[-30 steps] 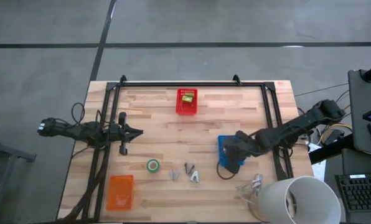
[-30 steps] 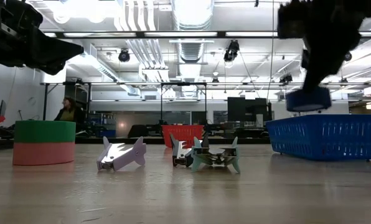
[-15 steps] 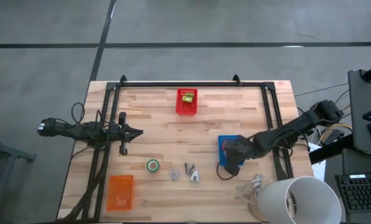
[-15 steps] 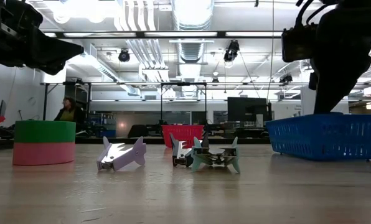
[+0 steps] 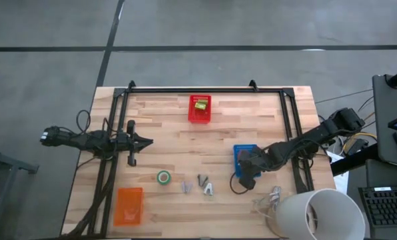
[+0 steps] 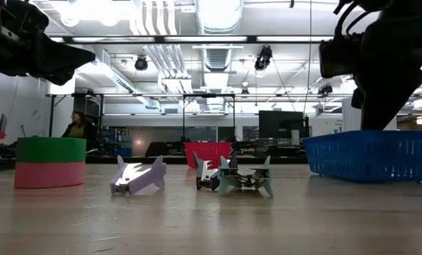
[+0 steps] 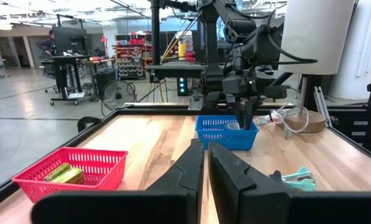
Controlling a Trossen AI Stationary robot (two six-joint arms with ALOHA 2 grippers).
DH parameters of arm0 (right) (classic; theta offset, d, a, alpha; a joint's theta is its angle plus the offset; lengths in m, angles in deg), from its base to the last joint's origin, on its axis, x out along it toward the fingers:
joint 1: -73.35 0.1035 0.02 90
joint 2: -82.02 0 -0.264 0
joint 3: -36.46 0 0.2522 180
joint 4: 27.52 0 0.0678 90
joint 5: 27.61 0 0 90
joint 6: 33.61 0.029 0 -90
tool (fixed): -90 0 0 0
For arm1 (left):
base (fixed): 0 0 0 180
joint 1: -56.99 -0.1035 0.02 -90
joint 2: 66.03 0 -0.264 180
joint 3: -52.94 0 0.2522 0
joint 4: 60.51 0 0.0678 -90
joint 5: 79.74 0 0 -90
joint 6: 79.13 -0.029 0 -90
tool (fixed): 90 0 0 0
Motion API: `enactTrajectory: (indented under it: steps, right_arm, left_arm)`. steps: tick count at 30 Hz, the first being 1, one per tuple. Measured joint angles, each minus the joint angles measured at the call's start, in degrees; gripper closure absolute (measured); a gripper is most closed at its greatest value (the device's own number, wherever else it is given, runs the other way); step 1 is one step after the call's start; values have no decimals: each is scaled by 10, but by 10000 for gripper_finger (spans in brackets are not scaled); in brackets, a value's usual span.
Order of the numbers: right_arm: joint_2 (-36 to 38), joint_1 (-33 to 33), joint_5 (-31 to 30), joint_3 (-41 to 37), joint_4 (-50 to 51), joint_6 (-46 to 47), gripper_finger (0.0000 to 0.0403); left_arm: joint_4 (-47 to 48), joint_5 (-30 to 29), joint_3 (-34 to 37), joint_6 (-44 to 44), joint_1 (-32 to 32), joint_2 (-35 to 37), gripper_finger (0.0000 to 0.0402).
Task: Pick and place Stapler, Stapler remover, tape
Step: Put the blue tape into the blue bin
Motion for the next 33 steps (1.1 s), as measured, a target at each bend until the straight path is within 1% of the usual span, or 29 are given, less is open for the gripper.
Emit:
enactTrajectory:
  steps: [18, 33]
  right_arm:
    - [4, 0, 0, 1, -2, 0, 369]
    - [5, 16, 5, 1, -5, 27, 369]
  left_arm:
    - [0, 0, 0, 0, 0, 0, 376]
    - [0, 0, 0, 0, 0, 0, 376]
